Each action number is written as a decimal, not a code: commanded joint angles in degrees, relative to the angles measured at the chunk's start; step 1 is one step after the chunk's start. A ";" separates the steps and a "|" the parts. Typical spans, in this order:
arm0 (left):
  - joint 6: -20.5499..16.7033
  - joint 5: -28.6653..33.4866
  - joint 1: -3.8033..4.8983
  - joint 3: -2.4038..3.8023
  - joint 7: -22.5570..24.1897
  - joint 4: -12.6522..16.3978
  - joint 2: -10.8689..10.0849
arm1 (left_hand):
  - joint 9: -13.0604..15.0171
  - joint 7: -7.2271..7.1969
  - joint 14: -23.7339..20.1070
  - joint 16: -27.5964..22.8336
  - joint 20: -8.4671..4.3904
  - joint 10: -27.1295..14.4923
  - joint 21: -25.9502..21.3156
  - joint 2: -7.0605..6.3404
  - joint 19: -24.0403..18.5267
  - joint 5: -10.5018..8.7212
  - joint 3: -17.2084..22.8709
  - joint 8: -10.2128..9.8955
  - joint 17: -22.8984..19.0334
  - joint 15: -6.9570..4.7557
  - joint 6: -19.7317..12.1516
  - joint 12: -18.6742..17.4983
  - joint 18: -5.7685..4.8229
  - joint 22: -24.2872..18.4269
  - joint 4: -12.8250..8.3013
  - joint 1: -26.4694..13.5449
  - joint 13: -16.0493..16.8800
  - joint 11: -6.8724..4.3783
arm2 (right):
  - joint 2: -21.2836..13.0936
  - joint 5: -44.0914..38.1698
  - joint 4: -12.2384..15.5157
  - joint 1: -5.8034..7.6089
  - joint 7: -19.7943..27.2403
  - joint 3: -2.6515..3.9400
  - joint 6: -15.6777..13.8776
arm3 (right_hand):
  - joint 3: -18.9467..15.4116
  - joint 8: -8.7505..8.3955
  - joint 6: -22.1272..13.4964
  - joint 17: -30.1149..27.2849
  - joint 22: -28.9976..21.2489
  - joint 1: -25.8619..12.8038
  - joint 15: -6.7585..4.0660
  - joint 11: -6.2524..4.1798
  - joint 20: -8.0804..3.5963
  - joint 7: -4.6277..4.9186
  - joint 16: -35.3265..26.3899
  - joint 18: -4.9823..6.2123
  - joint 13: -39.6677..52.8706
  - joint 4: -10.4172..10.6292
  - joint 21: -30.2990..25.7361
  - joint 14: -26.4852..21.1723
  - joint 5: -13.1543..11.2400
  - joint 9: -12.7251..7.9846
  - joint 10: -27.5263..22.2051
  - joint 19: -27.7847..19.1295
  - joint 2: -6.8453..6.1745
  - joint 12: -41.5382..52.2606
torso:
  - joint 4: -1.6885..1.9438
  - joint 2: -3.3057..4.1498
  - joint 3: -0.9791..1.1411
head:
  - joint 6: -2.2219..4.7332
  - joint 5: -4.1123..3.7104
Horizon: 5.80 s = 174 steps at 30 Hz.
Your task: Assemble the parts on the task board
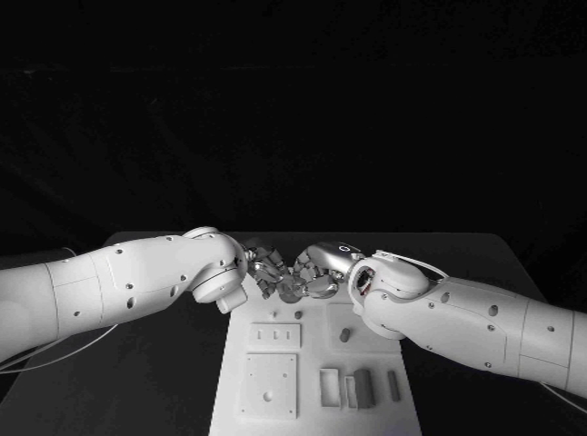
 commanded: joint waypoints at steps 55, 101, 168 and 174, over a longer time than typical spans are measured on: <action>0.49 5.37 0.00 -0.03 -0.09 -0.47 -0.16 | 0.91 -0.32 0.25 3.71 -0.34 2.46 -0.70 2.67 1.63 9.19 6.30 -0.11 -0.45 -0.68 1.21 -2.59 0.63 3.62 -1.39 10.48 -3.20 0.10 | -1.15 -1.08 -0.66 0.04 -0.40 0.09 -1.69 | 0.65 -0.12 0.41 -0.30 0.73 -0.86 -0.33 -0.30 -0.16 0.20 -0.20 0.80 0.02 0.08 -0.17 0.21 0.68 0.28 0.24 0.19 -0.73 -0.63 | 0.04 0.06 0.00 | -0.07 -0.26; -3.52 -9.78 -2.70 -0.16 -12.26 6.52 -4.91 | 8.53 -3.31 3.12 12.74 -4.31 5.76 10.57 0.71 3.97 24.64 16.22 1.54 1.56 -4.49 6.69 4.74 0.02 4.97 -15.90 -7.91 2.38 -3.06 | -9.30 7.36 -6.97 -0.53 1.16 3.45 -6.47 | 1.32 -0.55 0.11 -0.49 0.70 -0.64 -0.23 -0.14 -0.16 0.36 -0.46 0.80 -0.03 0.07 -0.41 0.27 2.05 0.49 0.39 0.26 -1.11 -0.95 | 0.00 0.10 0.05 | -2.88 0.69; 2.71 -22.93 -6.25 -0.13 -12.80 4.76 -1.51 | 11.32 -3.63 3.80 15.09 -4.74 6.66 13.24 2.97 5.46 26.03 28.17 1.22 0.10 -5.02 8.30 7.00 -0.06 4.87 -31.49 -24.93 2.79 -3.44 | -9.92 7.72 -5.69 -0.72 0.97 3.47 -6.00 | 1.42 -0.90 -0.20 -0.56 0.71 -0.96 -0.18 -0.03 -0.09 0.47 -0.57 0.80 -0.03 0.24 -0.55 0.23 1.77 0.58 0.41 0.27 -1.34 -1.12 | -0.01 0.07 0.02 | -6.61 0.03; 2.90 -23.10 -6.25 -0.13 -12.81 4.70 -1.43 | 11.35 -3.60 3.78 15.11 -4.74 6.59 13.25 2.87 5.46 25.99 28.17 1.18 0.05 -5.02 8.23 7.00 -0.07 4.86 -31.46 -25.15 2.77 -3.42 | -9.81 7.73 -5.67 -0.74 0.84 3.47 -5.92 | 1.43 -0.95 -0.28 -0.57 0.71 -1.00 -0.16 -0.01 -0.08 0.49 -0.57 0.80 -0.03 0.27 -0.56 0.23 1.78 0.57 0.42 0.28 -1.34 -1.13 | -0.01 0.07 0.02 | -6.67 -0.02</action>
